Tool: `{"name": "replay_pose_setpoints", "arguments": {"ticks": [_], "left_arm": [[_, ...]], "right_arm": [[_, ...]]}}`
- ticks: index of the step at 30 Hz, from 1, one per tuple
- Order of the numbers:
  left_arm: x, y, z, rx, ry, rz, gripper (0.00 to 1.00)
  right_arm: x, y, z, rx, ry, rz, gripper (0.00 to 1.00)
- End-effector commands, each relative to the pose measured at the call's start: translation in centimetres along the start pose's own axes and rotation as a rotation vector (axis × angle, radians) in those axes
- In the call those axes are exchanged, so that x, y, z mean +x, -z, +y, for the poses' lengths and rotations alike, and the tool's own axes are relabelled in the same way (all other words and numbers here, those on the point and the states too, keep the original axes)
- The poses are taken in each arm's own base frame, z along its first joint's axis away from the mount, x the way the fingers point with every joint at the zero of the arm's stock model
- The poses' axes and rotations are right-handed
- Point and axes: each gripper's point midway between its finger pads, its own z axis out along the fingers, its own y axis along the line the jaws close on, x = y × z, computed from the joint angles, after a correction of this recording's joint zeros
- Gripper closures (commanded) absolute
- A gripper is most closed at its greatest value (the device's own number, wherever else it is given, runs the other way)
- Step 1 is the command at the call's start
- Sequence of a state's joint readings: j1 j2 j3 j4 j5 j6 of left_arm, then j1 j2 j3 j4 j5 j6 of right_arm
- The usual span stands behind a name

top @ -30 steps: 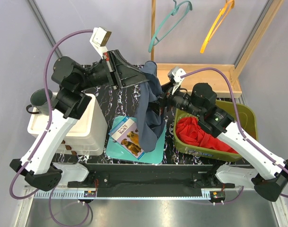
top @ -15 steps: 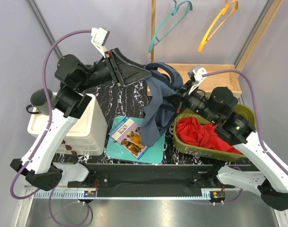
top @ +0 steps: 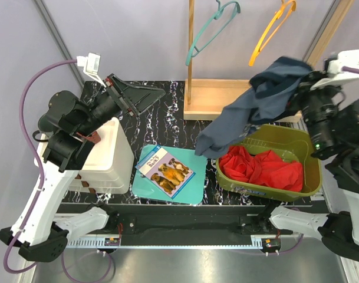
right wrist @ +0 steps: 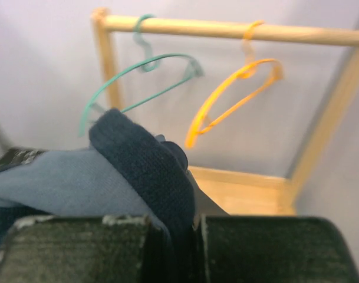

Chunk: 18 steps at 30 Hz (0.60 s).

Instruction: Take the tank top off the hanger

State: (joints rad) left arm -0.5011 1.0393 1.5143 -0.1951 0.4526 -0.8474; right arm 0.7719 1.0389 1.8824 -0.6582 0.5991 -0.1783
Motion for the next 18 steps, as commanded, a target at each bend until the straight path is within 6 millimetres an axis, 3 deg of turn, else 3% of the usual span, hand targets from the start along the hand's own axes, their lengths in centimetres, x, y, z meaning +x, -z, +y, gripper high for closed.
{"name": "replay_pose_setpoints", "arguments": {"ticks": [1,6,9,12,15,18], "left_arm": [[-0.6,0.6,0.9,-0.047,-0.028,-0.052,0.23],[-0.4,0.3,1.1,-0.045,-0.013,-0.041,0.23],[-0.2,-0.4,1.1,-0.024,0.009,-0.027,0.23],[-0.2,-0.8,1.0,-0.013,0.025,-0.021,0.23],[0.0,-0.9,1.3,-0.015,0.036,-0.015,0.23],[0.3,-0.9,1.5,-0.017,0.043,-0.005,0.23]], "right_arm": [[-3.5,1.9,-6.7,0.296,0.108,-0.017,1.00],[-6.8,3.8,-8.0,0.295,-0.028,-0.114,1.00],[-5.7,3.7,-8.4,0.330,0.028,-0.076,1.00],[-3.5,3.6,-8.2,0.335,0.068,-0.027,1.00],[0.5,3.6,-7.8,0.338,0.084,0.048,1.00],[6.7,3.8,-5.9,0.277,0.029,0.165,1.00]]}}
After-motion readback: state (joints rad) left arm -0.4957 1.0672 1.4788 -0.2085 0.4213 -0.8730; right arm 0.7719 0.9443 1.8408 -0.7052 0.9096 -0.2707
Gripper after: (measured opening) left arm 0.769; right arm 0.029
